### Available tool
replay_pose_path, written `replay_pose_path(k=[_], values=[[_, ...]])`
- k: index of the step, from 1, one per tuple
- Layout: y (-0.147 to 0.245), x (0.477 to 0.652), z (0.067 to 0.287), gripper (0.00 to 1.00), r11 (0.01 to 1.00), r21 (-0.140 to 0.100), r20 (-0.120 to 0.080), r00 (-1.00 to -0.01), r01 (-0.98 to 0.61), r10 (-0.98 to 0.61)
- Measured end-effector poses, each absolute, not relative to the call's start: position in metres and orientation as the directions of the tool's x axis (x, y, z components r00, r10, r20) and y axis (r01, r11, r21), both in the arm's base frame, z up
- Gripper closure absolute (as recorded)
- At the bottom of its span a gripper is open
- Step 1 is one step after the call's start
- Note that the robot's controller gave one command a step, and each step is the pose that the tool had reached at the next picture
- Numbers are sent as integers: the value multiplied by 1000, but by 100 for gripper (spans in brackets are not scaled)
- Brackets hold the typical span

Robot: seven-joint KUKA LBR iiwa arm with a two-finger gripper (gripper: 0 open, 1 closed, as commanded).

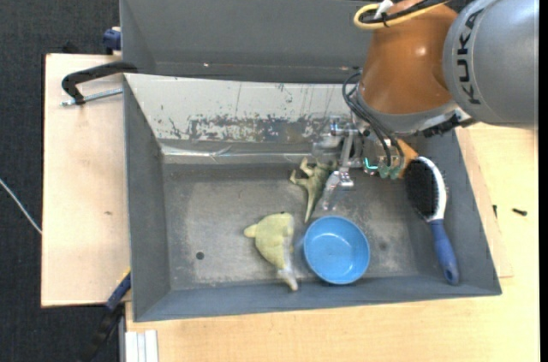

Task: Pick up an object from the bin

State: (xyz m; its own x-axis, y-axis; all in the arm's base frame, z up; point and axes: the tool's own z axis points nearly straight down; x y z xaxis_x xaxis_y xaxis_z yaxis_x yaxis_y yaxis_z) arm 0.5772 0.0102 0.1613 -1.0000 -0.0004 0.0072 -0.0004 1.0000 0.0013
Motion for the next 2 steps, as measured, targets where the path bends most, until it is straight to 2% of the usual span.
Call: replay_pose_path(k=[1, 2], values=[[10, 568, 107, 0, 998, 1, -28, -998, -64, -64], [11, 569, 107, 100, 998, 3, -31, -997, -64, -64]])
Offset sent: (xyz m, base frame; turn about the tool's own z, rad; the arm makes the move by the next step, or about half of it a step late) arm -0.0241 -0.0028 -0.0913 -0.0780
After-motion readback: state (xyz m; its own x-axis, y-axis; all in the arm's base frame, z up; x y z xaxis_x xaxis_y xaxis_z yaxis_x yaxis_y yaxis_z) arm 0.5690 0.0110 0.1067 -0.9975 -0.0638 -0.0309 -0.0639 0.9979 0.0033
